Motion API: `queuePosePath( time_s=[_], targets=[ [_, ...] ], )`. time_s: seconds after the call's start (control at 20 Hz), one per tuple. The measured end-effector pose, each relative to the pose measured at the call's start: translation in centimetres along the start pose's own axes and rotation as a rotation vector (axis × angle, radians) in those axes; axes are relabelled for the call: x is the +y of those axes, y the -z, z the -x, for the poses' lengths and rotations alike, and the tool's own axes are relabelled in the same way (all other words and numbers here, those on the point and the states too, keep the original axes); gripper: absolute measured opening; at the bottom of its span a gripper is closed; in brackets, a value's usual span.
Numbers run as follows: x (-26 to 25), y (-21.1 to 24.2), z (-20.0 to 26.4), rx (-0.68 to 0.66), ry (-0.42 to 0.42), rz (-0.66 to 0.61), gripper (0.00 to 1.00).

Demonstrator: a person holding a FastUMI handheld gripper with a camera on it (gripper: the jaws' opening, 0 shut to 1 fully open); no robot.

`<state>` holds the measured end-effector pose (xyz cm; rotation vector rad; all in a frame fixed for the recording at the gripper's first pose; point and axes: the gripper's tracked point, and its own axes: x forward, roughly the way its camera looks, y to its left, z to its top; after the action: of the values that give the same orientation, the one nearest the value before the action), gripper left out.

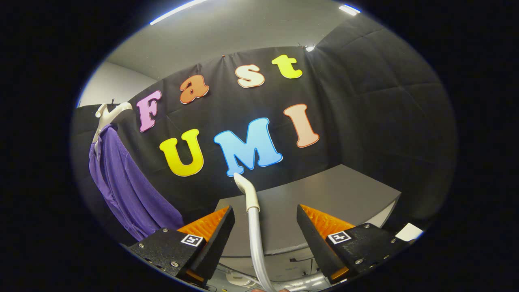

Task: Iron the clothes twice with a garment steamer, once on the left side and once on the right side.

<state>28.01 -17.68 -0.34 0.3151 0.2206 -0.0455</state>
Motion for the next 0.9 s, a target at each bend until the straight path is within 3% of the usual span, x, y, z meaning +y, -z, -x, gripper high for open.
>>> queuePosePath(
  time_s=[0.6, 0.9],
  targets=[
    [3.3, 1.1, -13.8, 0.277, -0.233, -0.262, 0.95],
    [3.8, 4.1, -17.8, 0.433, -0.267, -0.368, 0.94]
  ],
)
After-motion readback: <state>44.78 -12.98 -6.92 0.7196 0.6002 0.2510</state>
